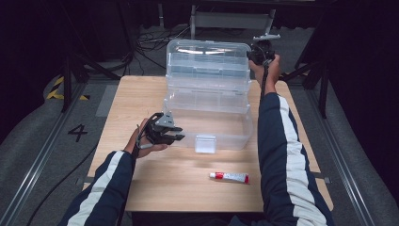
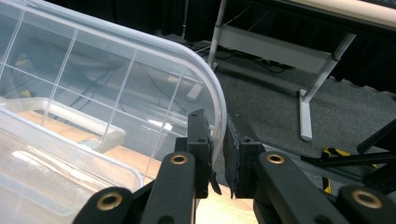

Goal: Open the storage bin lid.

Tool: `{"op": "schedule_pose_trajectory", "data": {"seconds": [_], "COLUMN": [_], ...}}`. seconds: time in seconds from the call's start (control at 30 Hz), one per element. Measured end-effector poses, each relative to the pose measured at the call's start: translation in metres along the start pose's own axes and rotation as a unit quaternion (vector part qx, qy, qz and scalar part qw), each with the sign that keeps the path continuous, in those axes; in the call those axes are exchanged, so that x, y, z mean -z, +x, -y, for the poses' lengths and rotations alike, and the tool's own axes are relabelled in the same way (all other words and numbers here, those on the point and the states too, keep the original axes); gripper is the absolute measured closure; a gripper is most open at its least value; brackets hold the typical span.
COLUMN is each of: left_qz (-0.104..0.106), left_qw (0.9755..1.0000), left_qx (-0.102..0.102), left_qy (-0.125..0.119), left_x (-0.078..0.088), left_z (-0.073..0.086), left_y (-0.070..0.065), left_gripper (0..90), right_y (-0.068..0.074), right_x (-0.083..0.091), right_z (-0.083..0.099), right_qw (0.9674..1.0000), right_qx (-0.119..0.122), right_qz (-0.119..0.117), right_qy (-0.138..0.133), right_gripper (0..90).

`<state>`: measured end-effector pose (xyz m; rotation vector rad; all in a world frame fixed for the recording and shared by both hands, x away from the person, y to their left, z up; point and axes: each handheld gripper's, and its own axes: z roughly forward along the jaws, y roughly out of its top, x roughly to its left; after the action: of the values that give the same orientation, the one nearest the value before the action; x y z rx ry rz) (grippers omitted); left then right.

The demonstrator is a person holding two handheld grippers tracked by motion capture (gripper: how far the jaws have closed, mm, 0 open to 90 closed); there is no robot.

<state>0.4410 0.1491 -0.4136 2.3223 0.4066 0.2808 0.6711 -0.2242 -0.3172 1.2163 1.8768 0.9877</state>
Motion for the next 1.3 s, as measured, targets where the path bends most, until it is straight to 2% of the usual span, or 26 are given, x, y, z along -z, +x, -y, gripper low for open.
{"op": "schedule_pose_trajectory", "data": {"seconds": [0.23, 0.3, 0.67, 1.0, 1.07, 1.17, 1.27, 1.3], "left_qz": [0.003, 0.005, 0.010, 0.010, 0.012, 0.014, 0.016, 0.016], "left_qw": [1.0000, 1.0000, 0.9999, 0.9999, 0.9999, 0.9998, 0.9998, 0.9998], "left_qx": [0.001, 0.002, 0.010, 0.008, 0.008, 0.007, 0.008, 0.008], "left_qy": [-0.003, -0.002, -0.007, -0.008, -0.008, -0.008, -0.008, -0.009], "left_x": [0.000, 0.000, -0.002, -0.003, -0.003, -0.003, -0.003, -0.003], "left_z": [0.000, 0.001, 0.001, 0.000, 0.000, 0.000, 0.000, 0.000], "left_y": [0.001, 0.001, 0.001, 0.000, 0.000, 0.001, 0.001, 0.001], "left_gripper": [68.7, 68.3, 67.3, 67.0, 67.1, 67.3, 67.4, 67.4], "right_y": [0.002, 0.000, -0.003, -0.006, -0.008, -0.007, -0.008, -0.009], "right_x": [-0.005, -0.006, -0.009, -0.012, -0.013, -0.015, -0.016, -0.015], "right_z": [0.000, 0.001, 0.003, 0.004, 0.003, 0.002, 0.003, 0.002], "right_qw": [0.9999, 0.9999, 0.9997, 0.9994, 0.9990, 0.9984, 0.9985, 0.9987], "right_qx": [0.009, 0.000, 0.002, 0.005, 0.001, 0.010, 0.005, 0.003], "right_qz": [0.011, 0.004, 0.006, -0.003, -0.005, 0.001, 0.007, 0.010], "right_qy": [0.009, 0.010, 0.024, 0.035, 0.045, 0.056, 0.054, 0.049], "right_gripper": [81.0, 81.1, 80.7, 80.0, 80.0, 79.6, 78.9, 75.9]}}
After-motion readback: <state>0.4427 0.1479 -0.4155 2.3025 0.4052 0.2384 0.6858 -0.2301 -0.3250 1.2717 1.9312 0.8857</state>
